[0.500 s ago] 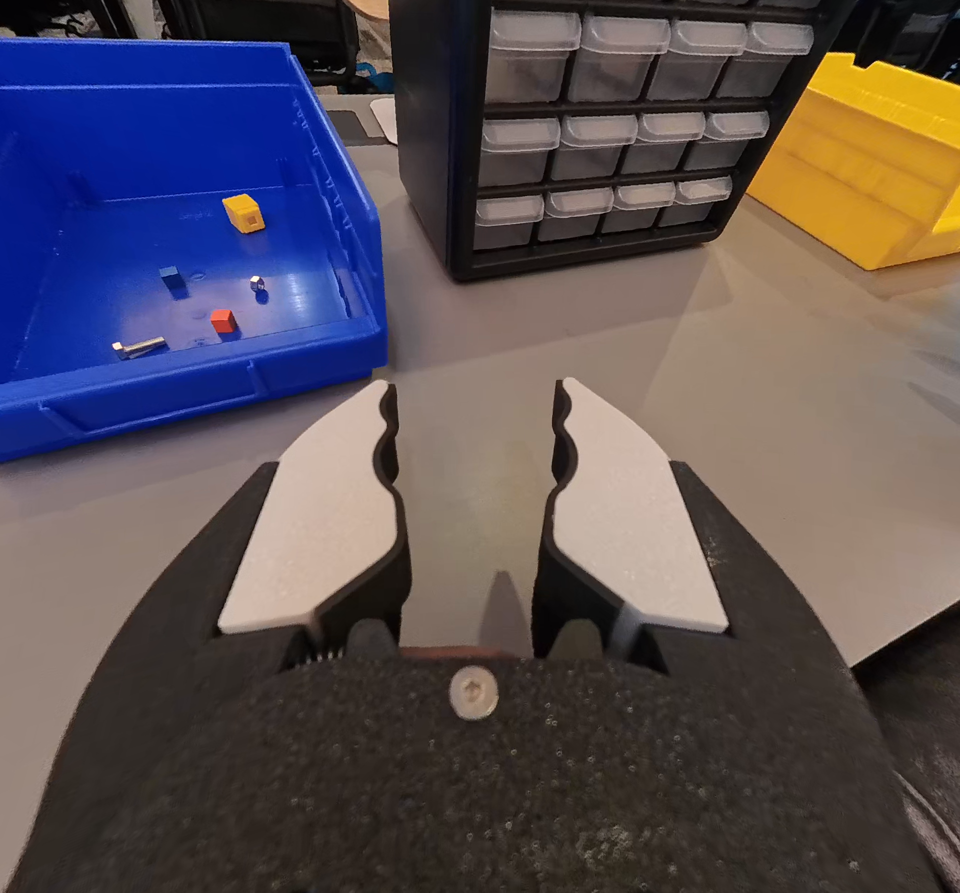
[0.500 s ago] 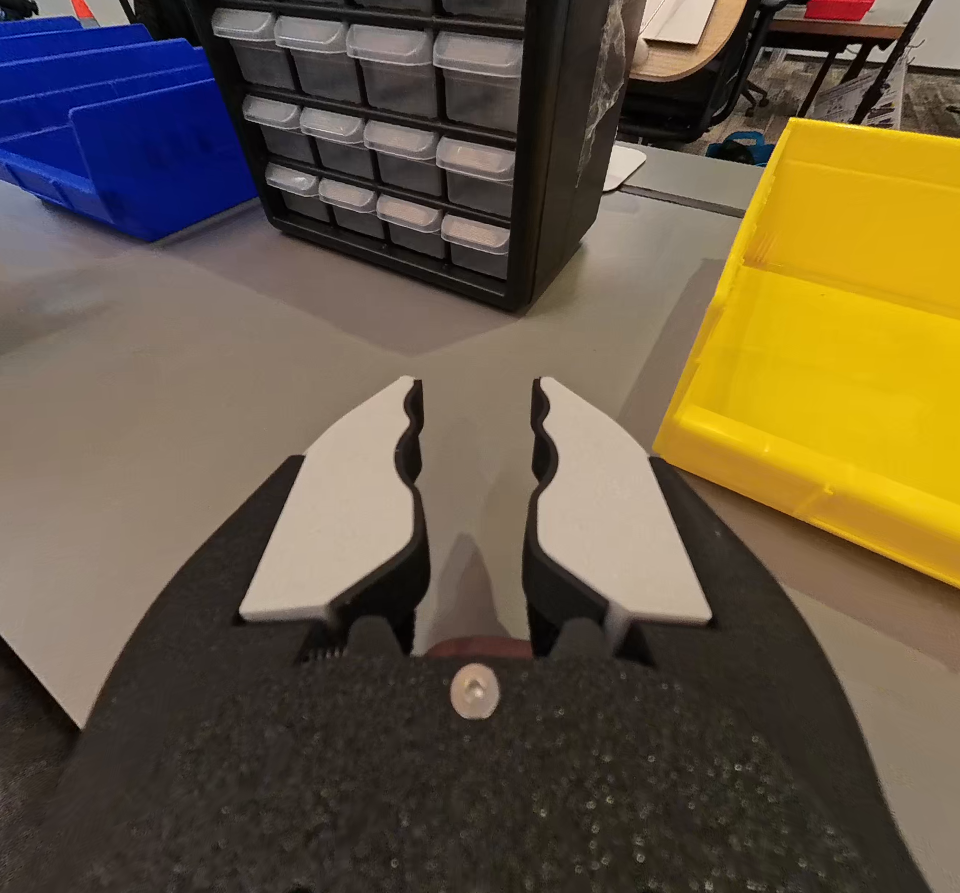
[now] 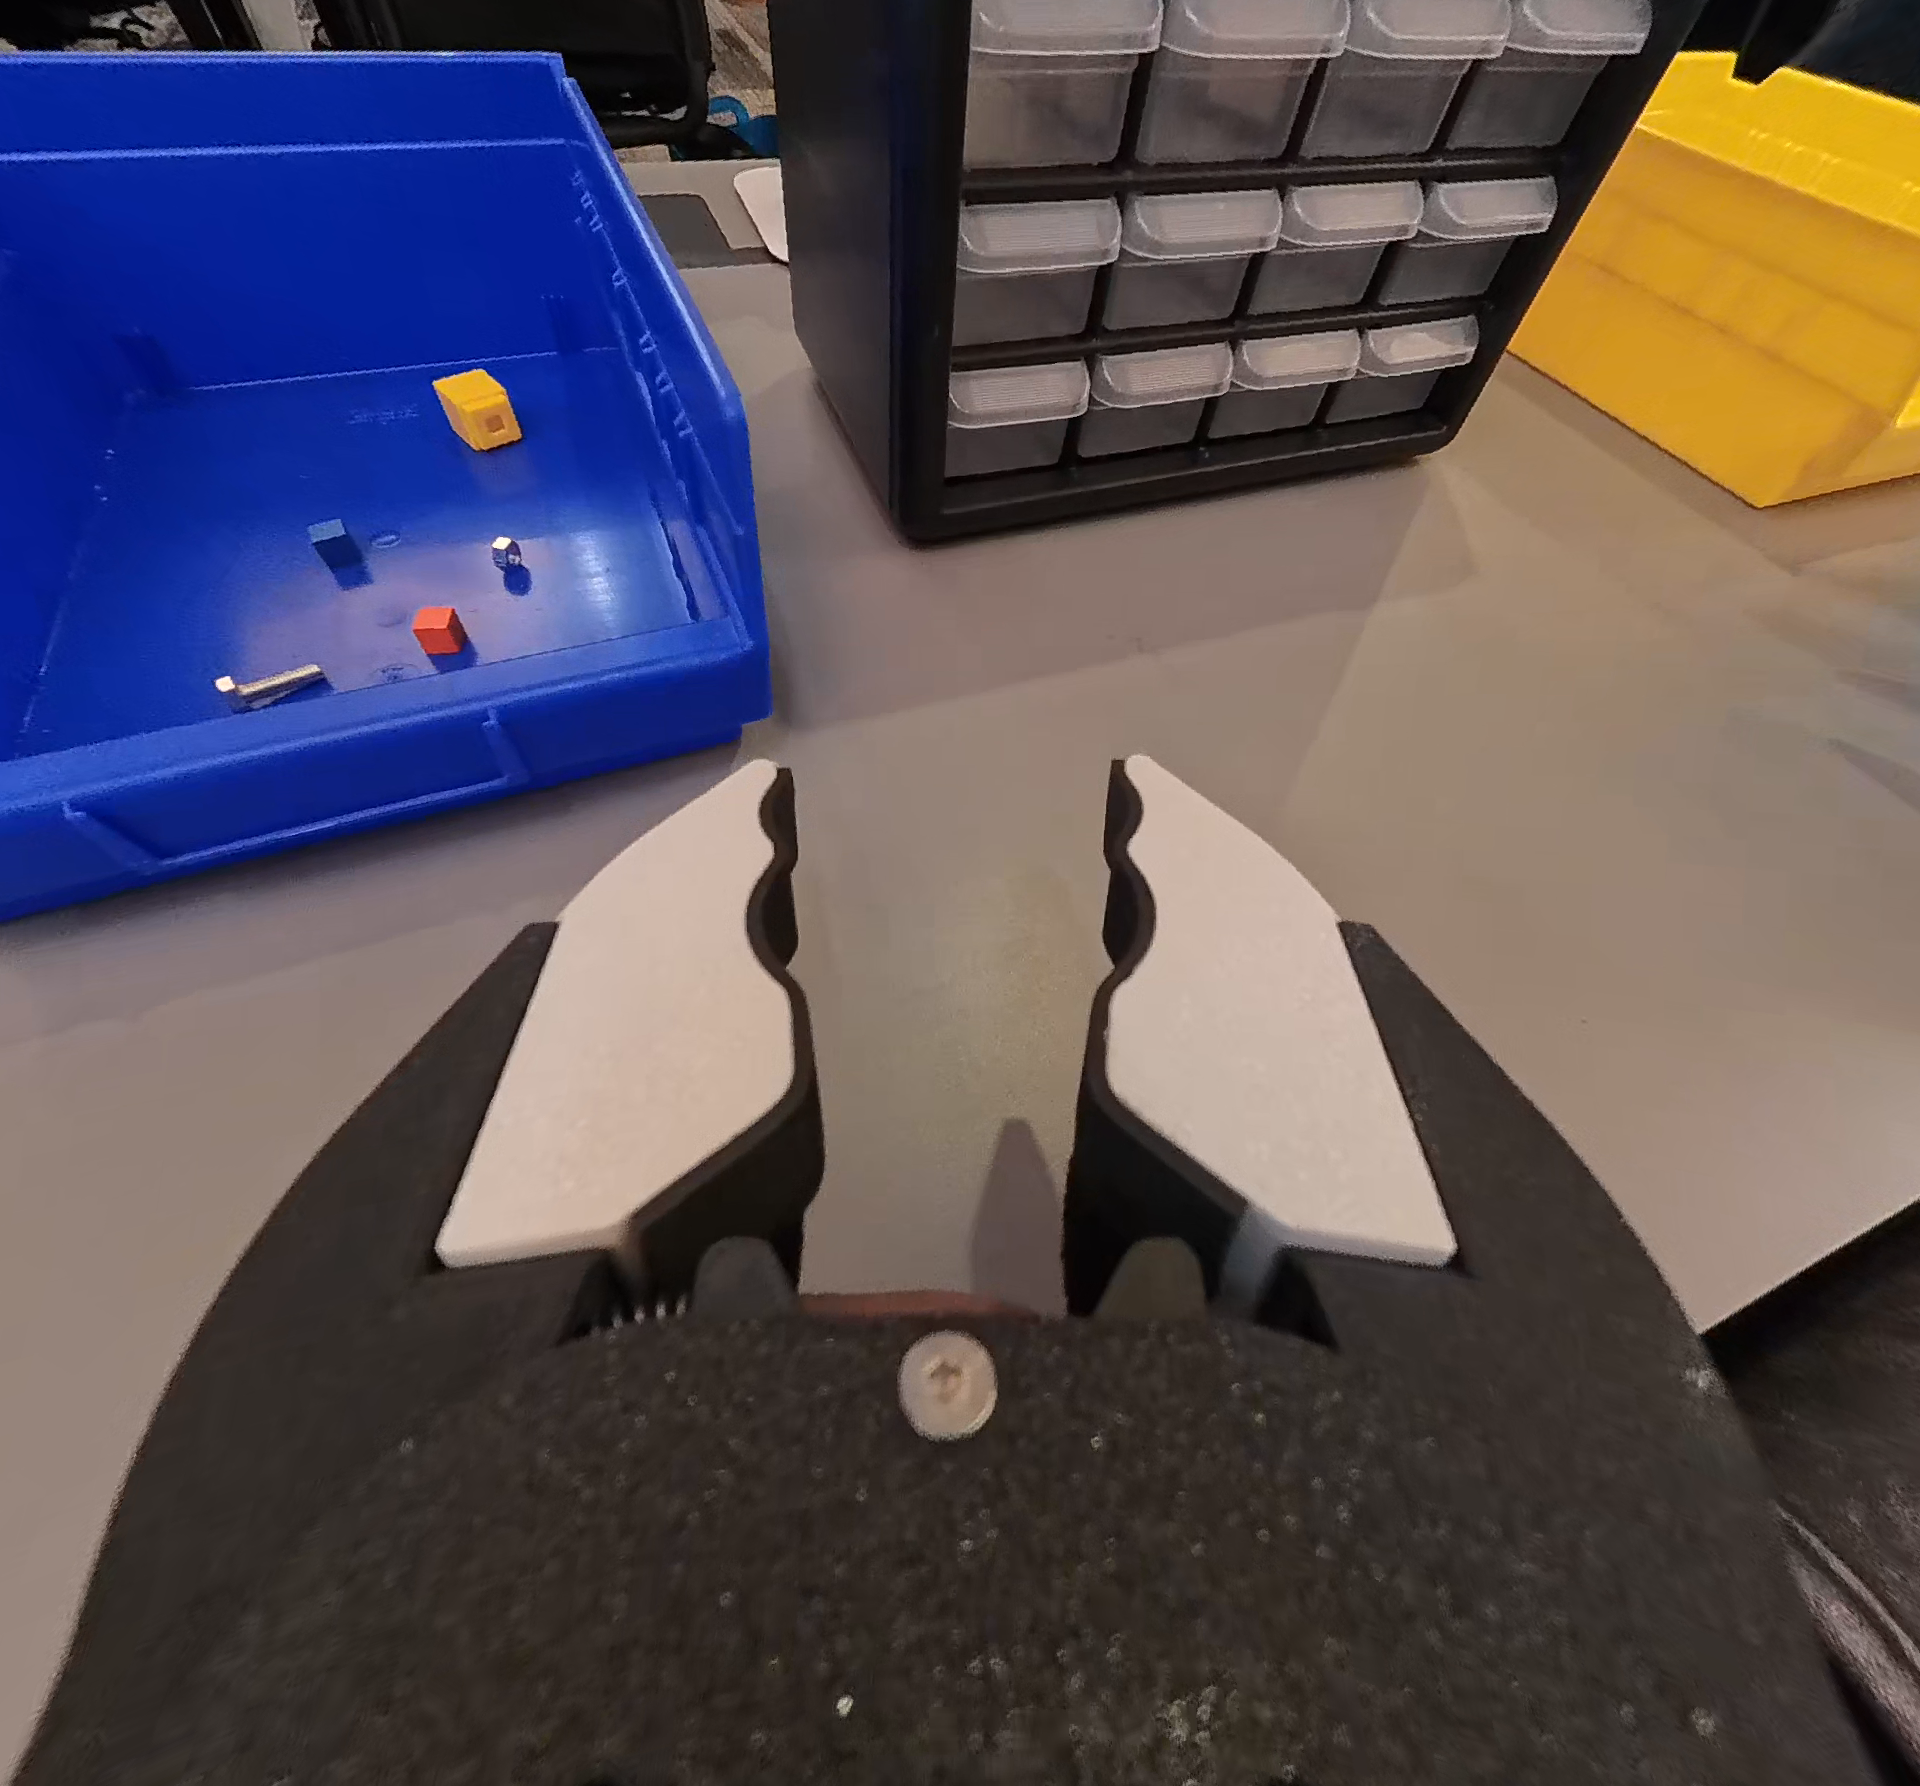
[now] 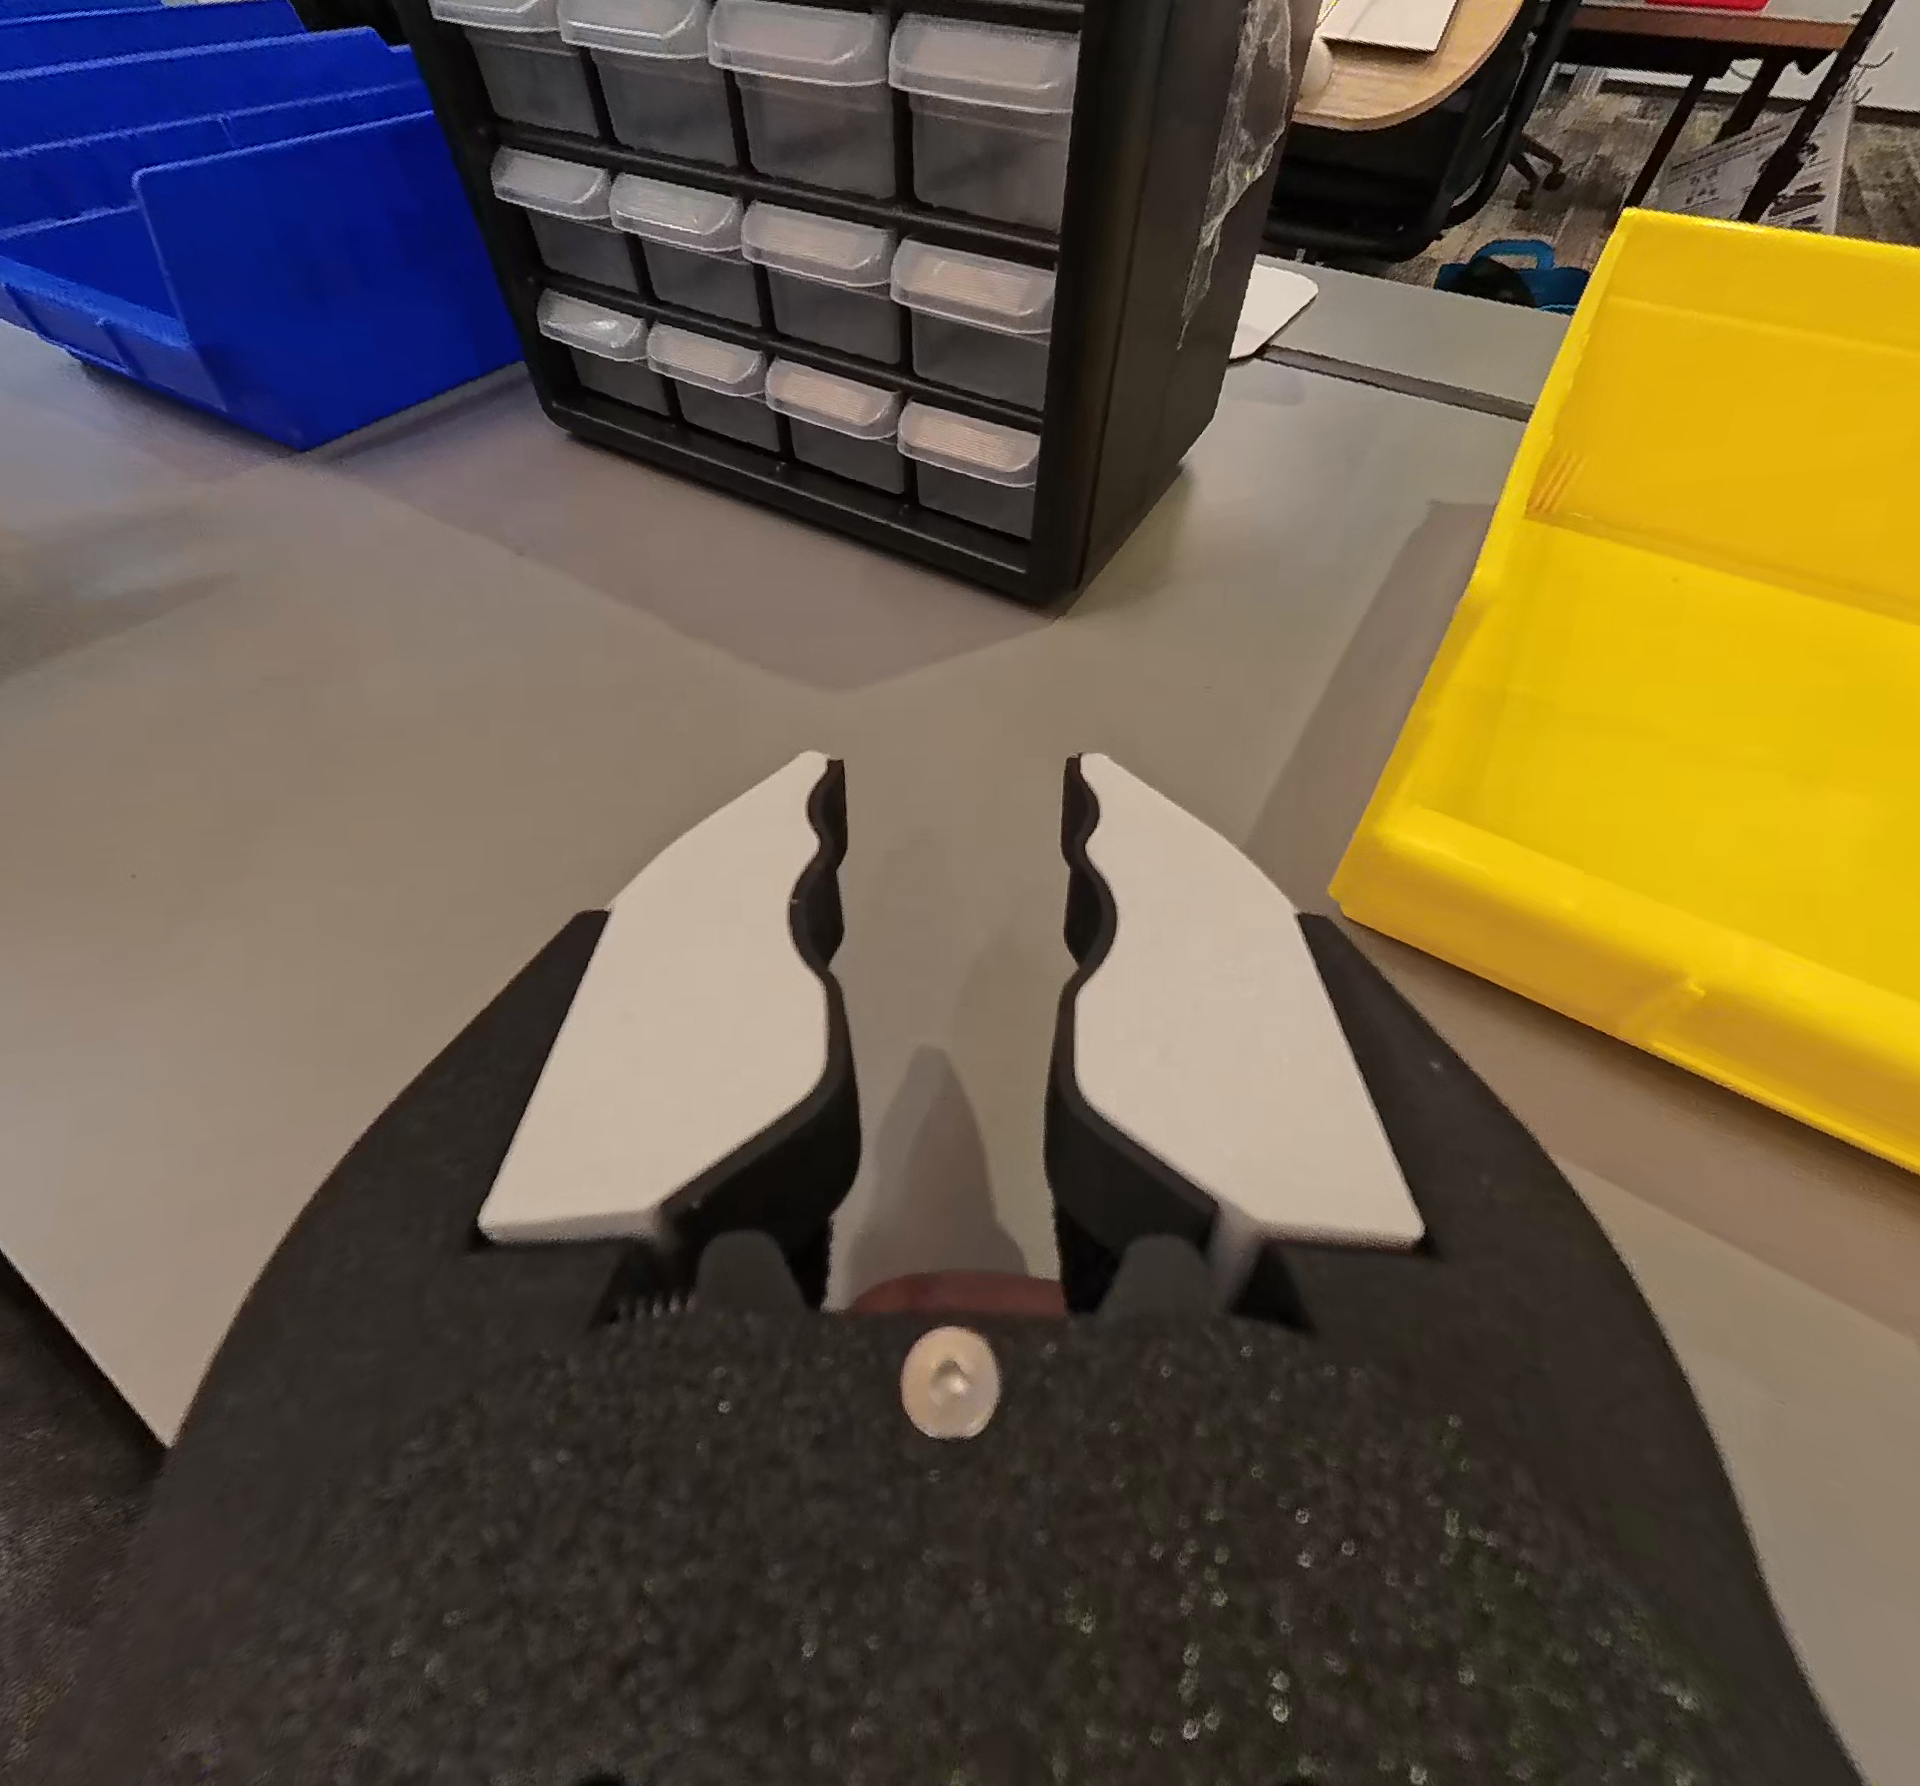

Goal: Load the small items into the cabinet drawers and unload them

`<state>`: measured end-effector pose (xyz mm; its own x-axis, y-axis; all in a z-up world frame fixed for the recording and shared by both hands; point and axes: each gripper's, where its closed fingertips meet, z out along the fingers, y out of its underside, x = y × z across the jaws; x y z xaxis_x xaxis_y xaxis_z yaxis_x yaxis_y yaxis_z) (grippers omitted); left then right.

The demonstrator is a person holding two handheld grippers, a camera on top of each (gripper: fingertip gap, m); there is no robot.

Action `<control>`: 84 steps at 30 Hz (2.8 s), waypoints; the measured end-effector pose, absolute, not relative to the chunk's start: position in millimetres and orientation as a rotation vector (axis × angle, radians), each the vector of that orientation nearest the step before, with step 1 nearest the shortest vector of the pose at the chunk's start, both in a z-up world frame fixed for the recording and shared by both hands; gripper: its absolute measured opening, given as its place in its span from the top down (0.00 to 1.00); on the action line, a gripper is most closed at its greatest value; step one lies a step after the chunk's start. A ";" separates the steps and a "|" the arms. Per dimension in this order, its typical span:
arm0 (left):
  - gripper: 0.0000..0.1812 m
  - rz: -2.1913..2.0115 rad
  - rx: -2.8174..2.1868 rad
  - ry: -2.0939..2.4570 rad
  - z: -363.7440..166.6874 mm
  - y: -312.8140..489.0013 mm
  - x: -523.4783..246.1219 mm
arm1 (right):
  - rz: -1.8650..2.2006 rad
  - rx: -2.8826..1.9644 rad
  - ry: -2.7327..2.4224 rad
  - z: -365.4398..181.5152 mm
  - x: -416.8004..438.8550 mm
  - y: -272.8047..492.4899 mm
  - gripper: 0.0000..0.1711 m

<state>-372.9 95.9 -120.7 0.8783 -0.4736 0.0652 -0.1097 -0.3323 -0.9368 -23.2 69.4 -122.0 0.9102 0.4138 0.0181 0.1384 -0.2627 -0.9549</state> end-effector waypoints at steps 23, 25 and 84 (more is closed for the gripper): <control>0.72 -0.083 -1.878 0.447 -105.6 111.4 -376.8 | 0.325 -1.837 -0.387 -120.0 -27.0 66.4 0.77; 0.73 0.042 -1.868 0.517 -98.6 120.0 -370.4 | 0.323 -1.841 -0.393 -121.1 -26.4 66.7 0.77; 0.97 0.971 -0.998 1.073 -13.2 182.6 -272.4 | 0.590 -1.772 -0.590 -103.3 -105.8 101.2 0.76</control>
<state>-272.4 182.6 -13.2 0.1959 0.1316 -0.9718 -0.9539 0.2555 -0.1577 -105.8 101.2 -103.3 0.7496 0.6548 -0.0967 0.0969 -0.2530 -0.9626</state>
